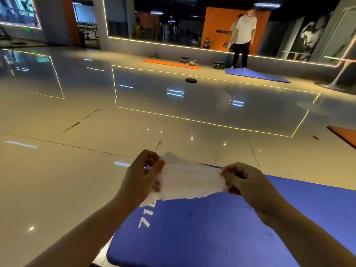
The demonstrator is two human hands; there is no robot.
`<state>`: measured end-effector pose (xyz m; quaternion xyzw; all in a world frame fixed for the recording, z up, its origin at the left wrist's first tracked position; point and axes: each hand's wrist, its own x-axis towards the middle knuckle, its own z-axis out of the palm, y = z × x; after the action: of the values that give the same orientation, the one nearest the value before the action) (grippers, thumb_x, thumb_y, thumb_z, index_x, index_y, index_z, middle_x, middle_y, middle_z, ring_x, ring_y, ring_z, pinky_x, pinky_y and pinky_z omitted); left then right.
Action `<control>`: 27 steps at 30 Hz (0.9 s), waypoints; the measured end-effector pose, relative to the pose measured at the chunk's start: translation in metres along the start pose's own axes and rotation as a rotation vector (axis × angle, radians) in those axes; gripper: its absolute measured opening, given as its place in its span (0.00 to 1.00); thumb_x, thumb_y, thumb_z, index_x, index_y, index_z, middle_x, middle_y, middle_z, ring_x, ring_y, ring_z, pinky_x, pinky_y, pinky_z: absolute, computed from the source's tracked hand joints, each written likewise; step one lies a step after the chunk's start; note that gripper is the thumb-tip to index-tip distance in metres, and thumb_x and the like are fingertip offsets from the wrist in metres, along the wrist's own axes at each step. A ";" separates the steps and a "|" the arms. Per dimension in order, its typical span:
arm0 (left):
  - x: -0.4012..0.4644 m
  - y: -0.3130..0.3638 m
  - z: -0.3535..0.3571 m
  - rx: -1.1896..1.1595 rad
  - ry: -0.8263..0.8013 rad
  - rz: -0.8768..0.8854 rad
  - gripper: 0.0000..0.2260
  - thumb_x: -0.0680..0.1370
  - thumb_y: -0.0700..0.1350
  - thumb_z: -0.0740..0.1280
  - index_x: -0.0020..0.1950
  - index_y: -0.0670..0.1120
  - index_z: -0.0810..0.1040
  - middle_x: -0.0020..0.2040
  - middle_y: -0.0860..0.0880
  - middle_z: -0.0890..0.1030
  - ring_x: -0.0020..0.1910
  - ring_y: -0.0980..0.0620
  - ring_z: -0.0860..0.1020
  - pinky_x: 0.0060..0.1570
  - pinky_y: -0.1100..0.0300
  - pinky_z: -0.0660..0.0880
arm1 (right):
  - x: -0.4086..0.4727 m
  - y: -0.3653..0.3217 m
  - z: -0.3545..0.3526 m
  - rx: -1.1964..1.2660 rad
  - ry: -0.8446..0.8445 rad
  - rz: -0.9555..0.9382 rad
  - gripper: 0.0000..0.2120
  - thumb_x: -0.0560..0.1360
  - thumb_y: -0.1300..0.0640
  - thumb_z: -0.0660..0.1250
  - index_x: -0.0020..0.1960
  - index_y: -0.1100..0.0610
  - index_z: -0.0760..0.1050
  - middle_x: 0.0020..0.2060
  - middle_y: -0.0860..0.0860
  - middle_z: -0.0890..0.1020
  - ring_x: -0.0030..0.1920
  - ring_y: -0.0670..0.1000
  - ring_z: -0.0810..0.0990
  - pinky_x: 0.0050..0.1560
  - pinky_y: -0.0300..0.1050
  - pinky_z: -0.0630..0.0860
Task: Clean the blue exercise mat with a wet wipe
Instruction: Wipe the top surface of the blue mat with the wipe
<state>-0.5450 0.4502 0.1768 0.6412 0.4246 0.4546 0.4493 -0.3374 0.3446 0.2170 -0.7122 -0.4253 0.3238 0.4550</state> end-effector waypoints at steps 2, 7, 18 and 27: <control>0.002 0.001 -0.001 -0.004 -0.014 0.001 0.04 0.80 0.41 0.65 0.46 0.46 0.72 0.39 0.48 0.75 0.25 0.58 0.75 0.24 0.63 0.75 | -0.002 0.000 0.003 0.168 0.033 0.077 0.09 0.81 0.63 0.61 0.46 0.57 0.79 0.36 0.55 0.78 0.39 0.51 0.78 0.48 0.48 0.79; -0.002 -0.006 0.001 -0.003 -0.046 -0.024 0.04 0.80 0.42 0.66 0.46 0.48 0.73 0.41 0.48 0.75 0.27 0.59 0.76 0.25 0.63 0.75 | -0.017 0.024 0.023 0.368 0.138 0.243 0.07 0.83 0.60 0.58 0.50 0.57 0.75 0.42 0.54 0.76 0.35 0.54 0.81 0.33 0.46 0.81; 0.010 -0.012 0.002 -0.177 -0.069 -0.192 0.07 0.78 0.35 0.67 0.45 0.47 0.74 0.46 0.48 0.79 0.32 0.59 0.79 0.28 0.63 0.76 | -0.003 0.018 0.025 0.163 -0.093 0.219 0.19 0.73 0.68 0.71 0.60 0.56 0.72 0.44 0.56 0.79 0.34 0.52 0.80 0.34 0.45 0.82; 0.025 -0.071 -0.013 -0.103 -0.432 -0.348 0.14 0.76 0.34 0.70 0.57 0.48 0.81 0.57 0.47 0.81 0.44 0.53 0.83 0.37 0.57 0.81 | 0.035 0.021 0.057 -0.207 -0.151 0.004 0.15 0.79 0.65 0.62 0.57 0.46 0.71 0.48 0.56 0.76 0.30 0.54 0.81 0.29 0.47 0.79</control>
<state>-0.5620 0.4934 0.1157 0.6168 0.3993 0.2445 0.6328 -0.3641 0.3927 0.1731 -0.7299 -0.4881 0.3316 0.3451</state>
